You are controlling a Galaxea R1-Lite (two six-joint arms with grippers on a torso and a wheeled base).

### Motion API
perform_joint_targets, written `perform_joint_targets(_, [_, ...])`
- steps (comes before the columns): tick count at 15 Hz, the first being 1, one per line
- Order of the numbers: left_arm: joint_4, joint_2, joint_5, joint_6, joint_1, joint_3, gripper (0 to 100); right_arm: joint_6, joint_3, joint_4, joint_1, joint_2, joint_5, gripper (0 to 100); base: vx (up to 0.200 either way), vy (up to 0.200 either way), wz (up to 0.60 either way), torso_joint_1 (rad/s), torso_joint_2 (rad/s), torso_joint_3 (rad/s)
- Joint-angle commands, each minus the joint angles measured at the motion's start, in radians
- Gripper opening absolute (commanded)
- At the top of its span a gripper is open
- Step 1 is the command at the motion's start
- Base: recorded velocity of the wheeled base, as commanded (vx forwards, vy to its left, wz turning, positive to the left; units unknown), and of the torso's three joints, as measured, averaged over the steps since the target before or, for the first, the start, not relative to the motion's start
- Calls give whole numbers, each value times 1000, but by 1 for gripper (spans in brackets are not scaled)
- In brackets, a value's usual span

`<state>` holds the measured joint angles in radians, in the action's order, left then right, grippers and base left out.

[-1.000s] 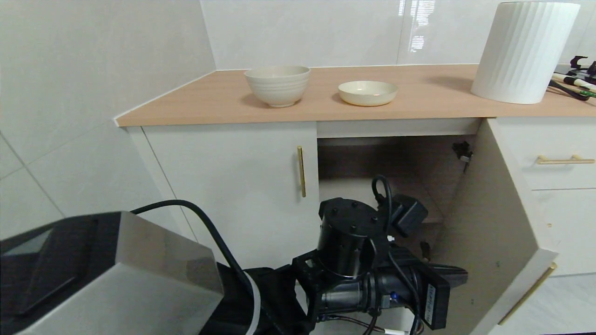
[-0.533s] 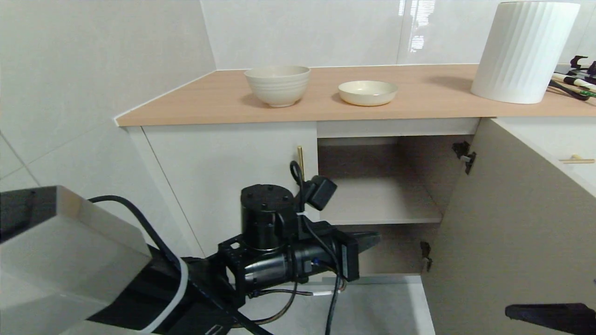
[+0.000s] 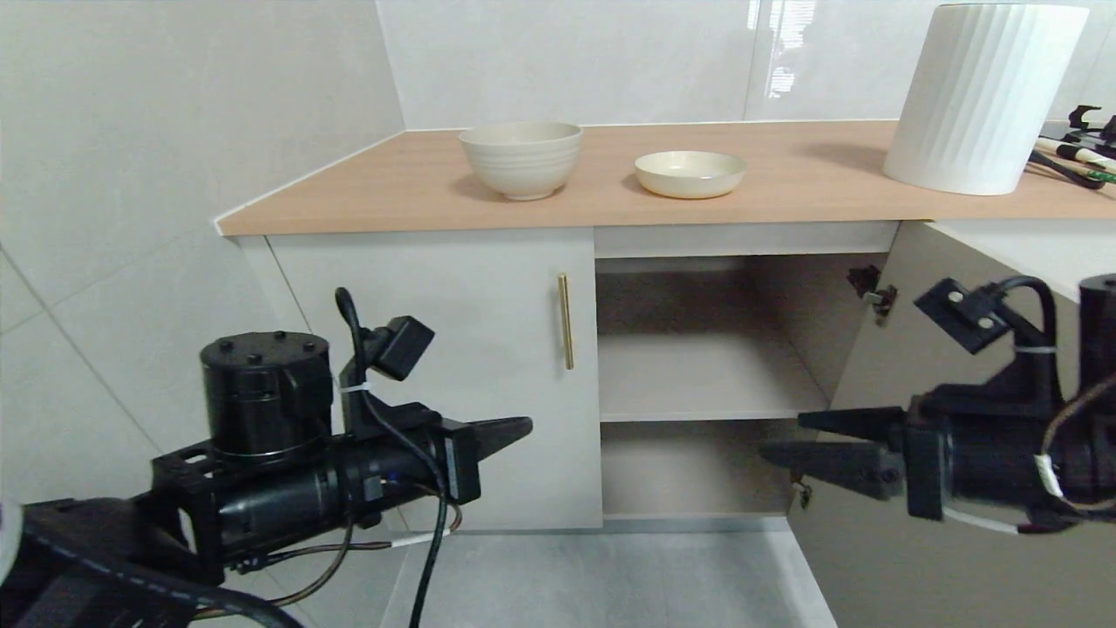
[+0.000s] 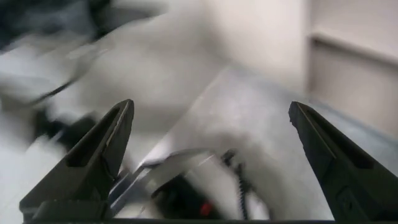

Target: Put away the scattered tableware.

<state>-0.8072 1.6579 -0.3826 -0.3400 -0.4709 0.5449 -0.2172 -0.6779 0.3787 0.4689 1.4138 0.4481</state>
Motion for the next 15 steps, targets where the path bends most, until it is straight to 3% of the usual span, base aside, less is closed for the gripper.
perform_joint_targets(1, [106, -155, 1, 26, 100, -11, 0, 4, -127, -49, -41, 206, -42, 100, 0, 0, 0, 0, 0, 0])
perform_joint_targets(2, [126, -167, 1, 36, 124, -13, 0, 4, -137, -63, -41, 217, -68, 100, 0, 0, 0, 0, 0, 0])
perform_joint_targets(4, [151, -190, 1, 55, 192, 1, 0, 4, -152, -69, -24, 244, -310, 100, 0, 0, 0, 0, 0, 0])
perform_joint_targets(5, [154, -196, -1, 55, 198, 10, 0, 4, -152, -67, -19, 229, -345, 100, 0, 0, 0, 0, 0, 0])
perform_joint_targets(9, [152, -214, 1, 55, 201, 23, 0, 1, -155, -72, -7, 132, -379, 100, 0, 0, 0, 0, 0, 0])
perform_joint_targets(13, [140, -233, 119, 55, 212, 50, 0, 1, -158, -72, -6, 112, -417, 100, 0, 0, 0, 0, 0, 0])
perform_joint_targets(15, [140, -247, 123, 55, 212, 55, 0, 1, -158, -72, -4, 112, -417, 100, 0, 0, 0, 0, 0, 0])
